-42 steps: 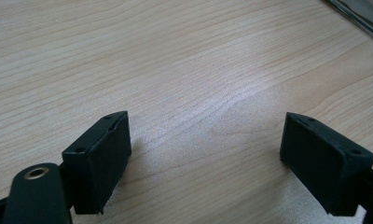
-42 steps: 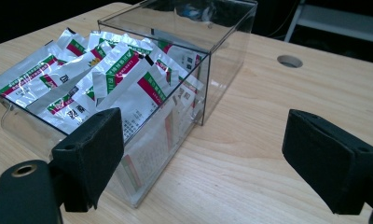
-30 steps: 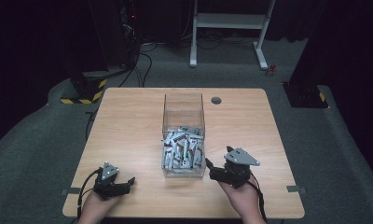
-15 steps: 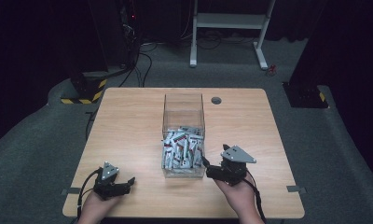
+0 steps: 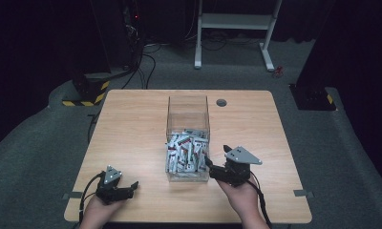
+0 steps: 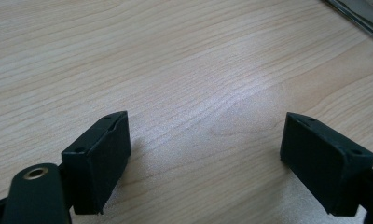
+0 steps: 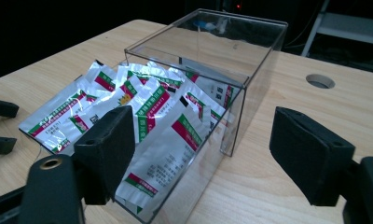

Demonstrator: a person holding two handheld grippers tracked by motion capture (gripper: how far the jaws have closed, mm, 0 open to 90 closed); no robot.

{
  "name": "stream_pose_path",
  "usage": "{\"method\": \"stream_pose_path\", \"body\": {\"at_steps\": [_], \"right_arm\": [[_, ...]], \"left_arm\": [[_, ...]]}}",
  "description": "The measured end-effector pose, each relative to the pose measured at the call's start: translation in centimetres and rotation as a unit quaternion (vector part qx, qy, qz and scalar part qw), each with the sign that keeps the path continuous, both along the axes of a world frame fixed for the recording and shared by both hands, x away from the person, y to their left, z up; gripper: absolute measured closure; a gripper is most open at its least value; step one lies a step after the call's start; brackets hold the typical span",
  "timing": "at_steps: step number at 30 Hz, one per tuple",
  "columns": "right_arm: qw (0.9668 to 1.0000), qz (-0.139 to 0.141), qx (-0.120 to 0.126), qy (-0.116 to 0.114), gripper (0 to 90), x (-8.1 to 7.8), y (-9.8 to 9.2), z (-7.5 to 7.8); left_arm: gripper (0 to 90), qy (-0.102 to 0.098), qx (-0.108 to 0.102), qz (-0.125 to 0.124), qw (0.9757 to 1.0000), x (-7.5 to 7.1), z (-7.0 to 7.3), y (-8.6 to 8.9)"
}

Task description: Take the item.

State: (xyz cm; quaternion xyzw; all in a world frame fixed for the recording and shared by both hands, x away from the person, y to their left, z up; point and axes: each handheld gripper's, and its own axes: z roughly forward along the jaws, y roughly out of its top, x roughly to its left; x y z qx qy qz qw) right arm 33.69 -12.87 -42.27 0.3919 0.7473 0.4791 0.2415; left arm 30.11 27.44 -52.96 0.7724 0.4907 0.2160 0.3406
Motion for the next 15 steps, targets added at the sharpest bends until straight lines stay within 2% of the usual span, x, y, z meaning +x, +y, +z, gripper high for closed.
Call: {"method": "stream_pose_path", "body": {"at_steps": [6, 15], "right_arm": [[0.9999, 0.010, -0.004, -0.006, 32.3, 0.3, 1.0, 0.2], [0.9996, 0.017, -0.021, 0.001, 41.3, 1.0, 2.9, -0.4]], "left_arm": [[16.2, 0.000, 0.000, -0.002, 1.0000, 0.0, 0.0, 0.0], [16.2, -0.001, 0.000, -0.007, 1.0000, 0.0, 0.0, 0.0]]}}
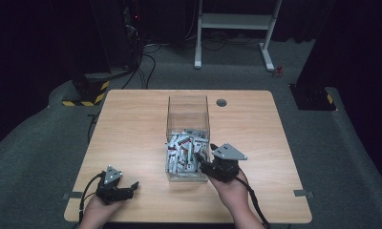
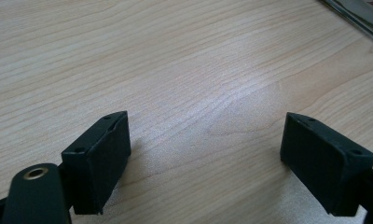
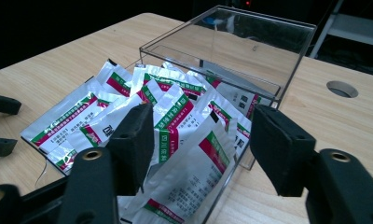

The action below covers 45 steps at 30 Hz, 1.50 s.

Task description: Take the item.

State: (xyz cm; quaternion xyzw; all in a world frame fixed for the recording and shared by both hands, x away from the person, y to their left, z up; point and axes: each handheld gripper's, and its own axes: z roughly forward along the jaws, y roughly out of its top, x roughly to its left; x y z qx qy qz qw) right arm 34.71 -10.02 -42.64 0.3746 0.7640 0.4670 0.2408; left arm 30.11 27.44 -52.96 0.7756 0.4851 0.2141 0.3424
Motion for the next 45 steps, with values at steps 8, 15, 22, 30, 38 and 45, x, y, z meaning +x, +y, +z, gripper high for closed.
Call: {"method": "stream_pose_path", "body": {"at_steps": [8, 15, 22, 30, 38, 45], "right_arm": [[0.9999, -0.003, -0.010, 0.004, 52.0, 0.6, 0.8, -0.5], [0.9997, -0.006, -0.020, 0.012, 63.8, 0.9, 1.2, -0.9], [0.9994, -0.007, -0.029, 0.019, 71.2, 1.0, 1.2, -1.3], [0.9993, -0.021, -0.014, 0.030, 75.0, 1.0, 0.8, -1.9], [0.9990, -0.030, -0.005, 0.032, 88.2, 0.8, 0.6, -2.7], [0.9991, -0.030, 0.019, 0.021, 90.0, 0.4, 0.1, -2.6]], "left_arm": [[16.2, 0.001, 0.000, -0.002, 1.0000, 0.0, 0.0, 0.0], [16.1, 0.001, 0.001, -0.004, 1.0000, 0.0, 0.0, 0.0], [16.1, 0.001, 0.002, -0.007, 1.0000, 0.0, 0.0, 0.0], [16.2, 0.002, -0.001, -0.007, 1.0000, 0.0, 0.0, 0.0], [16.2, 0.002, 0.000, -0.008, 1.0000, -0.1, 0.0, 0.0], [16.2, 0.002, 0.000, -0.008, 1.0000, -0.1, 0.0, 0.0]]}}
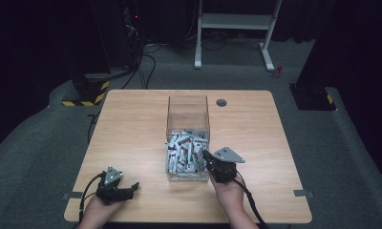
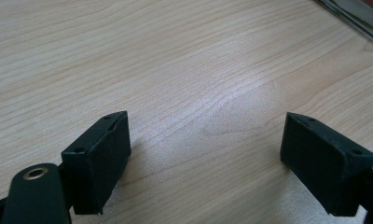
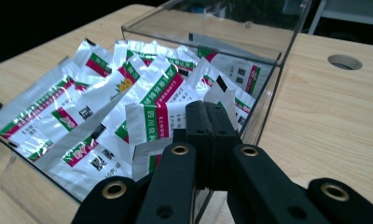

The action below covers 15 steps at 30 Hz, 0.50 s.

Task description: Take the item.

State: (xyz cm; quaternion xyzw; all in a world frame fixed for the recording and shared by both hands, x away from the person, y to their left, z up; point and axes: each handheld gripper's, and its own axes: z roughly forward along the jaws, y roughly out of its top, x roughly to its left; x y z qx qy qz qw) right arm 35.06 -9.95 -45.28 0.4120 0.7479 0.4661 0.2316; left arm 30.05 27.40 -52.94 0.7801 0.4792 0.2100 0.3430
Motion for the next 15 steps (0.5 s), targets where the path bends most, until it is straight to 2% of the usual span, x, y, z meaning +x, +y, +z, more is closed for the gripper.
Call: {"method": "stream_pose_path", "body": {"at_steps": [5, 15], "right_arm": [[0.9998, -0.002, 0.013, -0.012, 90.0, -0.3, -0.3, 0.5], [0.9990, -0.002, 0.024, -0.039, 90.0, -0.8, -0.4, 1.8]], "left_arm": [[16.2, 0.000, 0.000, 0.000, 1.0000, 0.0, 0.0, 0.0], [16.2, 0.000, 0.000, 0.000, 1.0000, 0.0, 0.0, 0.0]]}}
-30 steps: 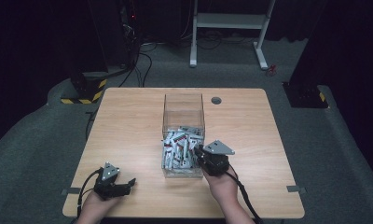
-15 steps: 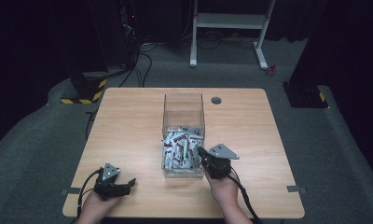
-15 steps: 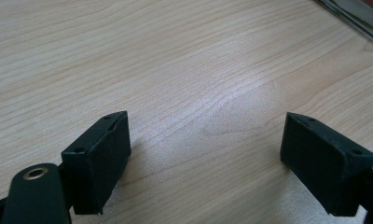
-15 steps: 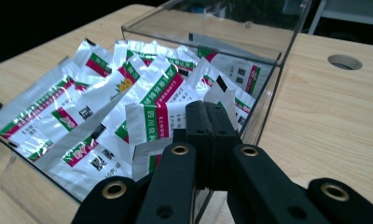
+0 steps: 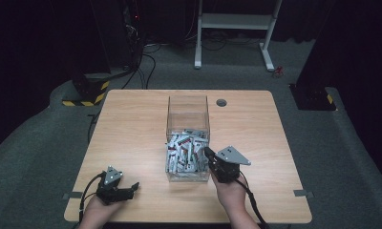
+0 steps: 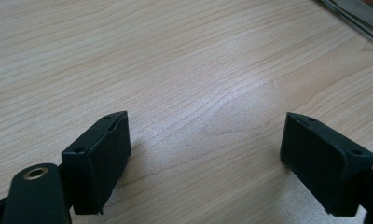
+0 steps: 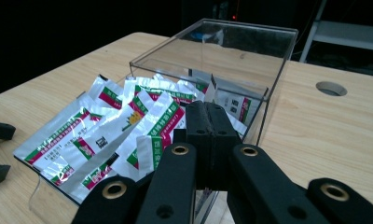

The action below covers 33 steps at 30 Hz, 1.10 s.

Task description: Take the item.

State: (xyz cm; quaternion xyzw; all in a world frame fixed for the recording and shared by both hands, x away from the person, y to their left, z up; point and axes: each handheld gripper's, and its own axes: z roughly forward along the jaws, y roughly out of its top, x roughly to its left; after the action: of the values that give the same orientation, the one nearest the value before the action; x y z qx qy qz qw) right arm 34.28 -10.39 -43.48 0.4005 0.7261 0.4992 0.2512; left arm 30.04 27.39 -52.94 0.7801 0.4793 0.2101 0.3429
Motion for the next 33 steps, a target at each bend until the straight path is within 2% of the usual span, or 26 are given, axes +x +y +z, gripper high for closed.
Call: {"method": "stream_pose_path", "body": {"at_steps": [33], "right_arm": [[0.9980, -0.001, 0.028, -0.057, 90.0, -1.1, -0.7, 3.8]], "left_arm": [[16.2, -0.001, 0.000, -0.002, 1.0000, 0.0, 0.0, 0.0]]}}
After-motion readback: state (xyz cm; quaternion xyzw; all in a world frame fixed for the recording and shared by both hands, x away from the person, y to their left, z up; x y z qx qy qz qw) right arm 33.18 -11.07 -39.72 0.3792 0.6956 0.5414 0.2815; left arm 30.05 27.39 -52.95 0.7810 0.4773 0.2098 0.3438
